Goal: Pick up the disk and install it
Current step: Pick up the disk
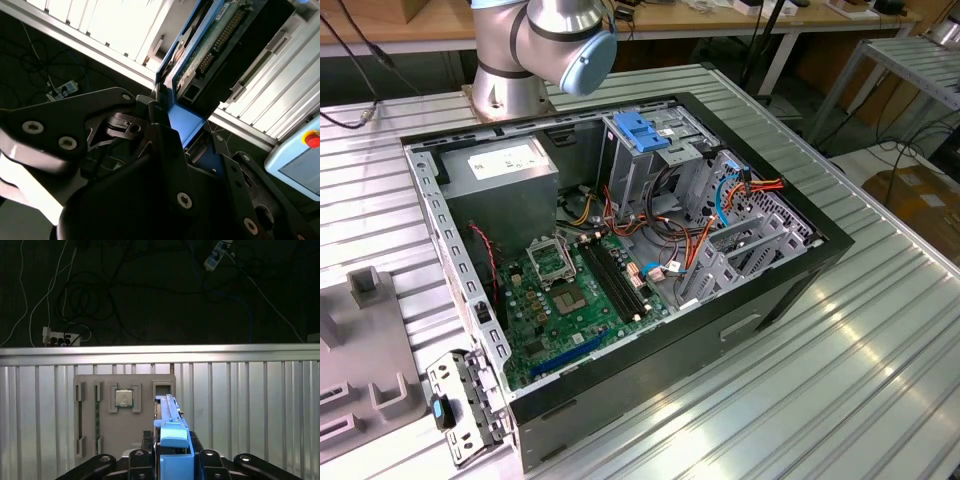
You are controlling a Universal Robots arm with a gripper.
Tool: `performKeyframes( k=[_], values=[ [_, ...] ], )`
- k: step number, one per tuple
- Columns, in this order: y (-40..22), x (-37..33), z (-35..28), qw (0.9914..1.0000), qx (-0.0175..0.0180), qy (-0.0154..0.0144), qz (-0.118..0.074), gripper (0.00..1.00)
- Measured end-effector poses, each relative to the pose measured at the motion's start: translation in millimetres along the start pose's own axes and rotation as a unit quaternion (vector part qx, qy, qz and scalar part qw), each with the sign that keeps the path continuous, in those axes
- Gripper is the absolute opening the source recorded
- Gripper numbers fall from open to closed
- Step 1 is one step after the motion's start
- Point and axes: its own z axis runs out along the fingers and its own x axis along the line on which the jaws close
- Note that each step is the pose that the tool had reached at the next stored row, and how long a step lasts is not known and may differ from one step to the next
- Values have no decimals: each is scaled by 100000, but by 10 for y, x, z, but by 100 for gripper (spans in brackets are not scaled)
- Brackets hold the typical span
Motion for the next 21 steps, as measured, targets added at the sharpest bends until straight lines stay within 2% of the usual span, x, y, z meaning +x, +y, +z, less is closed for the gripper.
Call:
performKeyframes(
  k=[12,21],
  values=[
    [1,-1,-156,100000,-1,1,1,37],
    [2,-3,-300,100000,3,-1,1,37]
  ],
)
